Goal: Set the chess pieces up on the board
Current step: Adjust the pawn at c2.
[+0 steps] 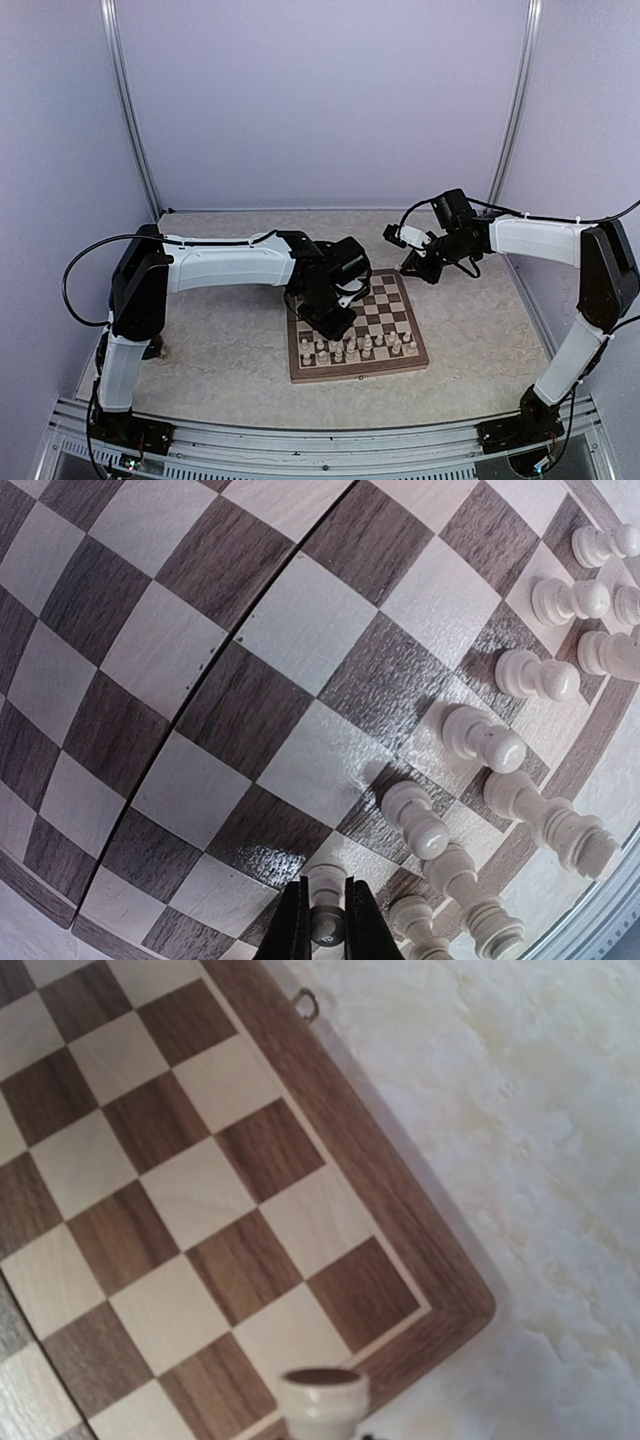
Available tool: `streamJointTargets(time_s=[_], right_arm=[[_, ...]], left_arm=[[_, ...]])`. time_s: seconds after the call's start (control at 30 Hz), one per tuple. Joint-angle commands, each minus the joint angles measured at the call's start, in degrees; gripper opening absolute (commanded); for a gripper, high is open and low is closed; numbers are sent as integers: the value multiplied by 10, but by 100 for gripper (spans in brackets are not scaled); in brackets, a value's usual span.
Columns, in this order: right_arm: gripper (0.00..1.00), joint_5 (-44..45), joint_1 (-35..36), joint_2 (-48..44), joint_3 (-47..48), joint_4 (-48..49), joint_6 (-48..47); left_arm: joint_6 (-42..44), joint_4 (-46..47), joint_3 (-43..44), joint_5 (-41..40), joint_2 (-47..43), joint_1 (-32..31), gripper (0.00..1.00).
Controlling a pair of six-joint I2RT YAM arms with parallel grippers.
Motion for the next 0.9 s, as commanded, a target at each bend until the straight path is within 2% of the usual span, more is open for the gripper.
streamJointTargets(time_s=[0.0, 0.33, 0.6, 0.87], right_arm=[[4, -8, -7, -6, 3, -1, 3], [4, -11, -7, -8, 3, -2, 3], [5, -18, -7, -11, 4, -2, 6], [5, -84, -7, -36, 35, -38, 11]], left_arm=[[-8, -11, -9, 15, -12, -7, 3], [-11, -12, -7, 16, -9, -10, 5], [-8, -25, 20, -24, -20, -8, 23], [32, -64, 107, -16, -64, 28, 32]])
